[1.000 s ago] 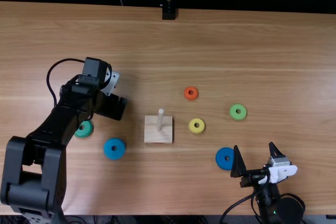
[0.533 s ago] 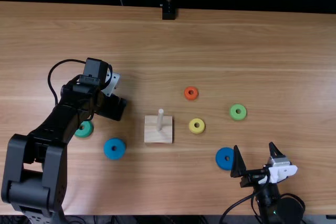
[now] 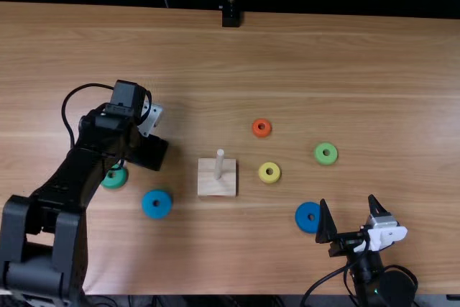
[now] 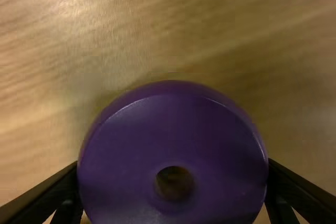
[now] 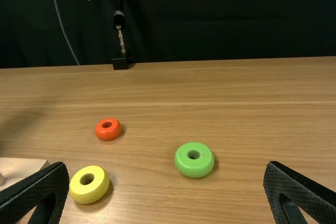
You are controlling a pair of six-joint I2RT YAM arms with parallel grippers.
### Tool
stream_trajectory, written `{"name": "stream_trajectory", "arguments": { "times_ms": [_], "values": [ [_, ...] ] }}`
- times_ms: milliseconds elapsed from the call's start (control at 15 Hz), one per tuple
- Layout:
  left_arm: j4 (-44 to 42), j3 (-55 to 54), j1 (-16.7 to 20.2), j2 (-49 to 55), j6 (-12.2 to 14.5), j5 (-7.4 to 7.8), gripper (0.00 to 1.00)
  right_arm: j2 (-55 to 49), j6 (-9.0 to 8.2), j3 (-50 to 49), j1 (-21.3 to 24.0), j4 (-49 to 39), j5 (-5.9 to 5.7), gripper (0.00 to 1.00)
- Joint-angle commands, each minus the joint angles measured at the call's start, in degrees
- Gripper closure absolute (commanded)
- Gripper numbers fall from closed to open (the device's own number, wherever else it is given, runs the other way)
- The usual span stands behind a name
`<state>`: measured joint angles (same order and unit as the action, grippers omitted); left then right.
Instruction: Build the Hanoi tower: stack the rings onto the peg from bottom to top in this color order: purple, dark blue, light blue, dark green, light green, yellow, orange.
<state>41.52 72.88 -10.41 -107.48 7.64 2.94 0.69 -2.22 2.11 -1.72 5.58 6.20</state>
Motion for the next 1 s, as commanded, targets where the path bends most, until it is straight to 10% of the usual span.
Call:
{"name": "stream_trajectory", "arguments": {
  "times_ms": [0, 467, 933],
  "values": [
    [2.15, 4.73, -0.22, 4.65, 4.7, -0.41, 1.0, -0.69, -0.1, -1.23, 0.4, 0.07, 0.13, 0.0],
    [25.56, 20.81, -3.38, 10.45, 4.81, 0.12, 1.0, -0.69, -0.1, -1.23, 0.31, -0.04, 0.13, 0.0],
    [41.06, 32.85, -12.0, 9.84, -0.57, -0.2, 1.0, -0.69, -0.1, -1.23, 0.4, -0.04, 0.13, 0.0]
  ]
}}
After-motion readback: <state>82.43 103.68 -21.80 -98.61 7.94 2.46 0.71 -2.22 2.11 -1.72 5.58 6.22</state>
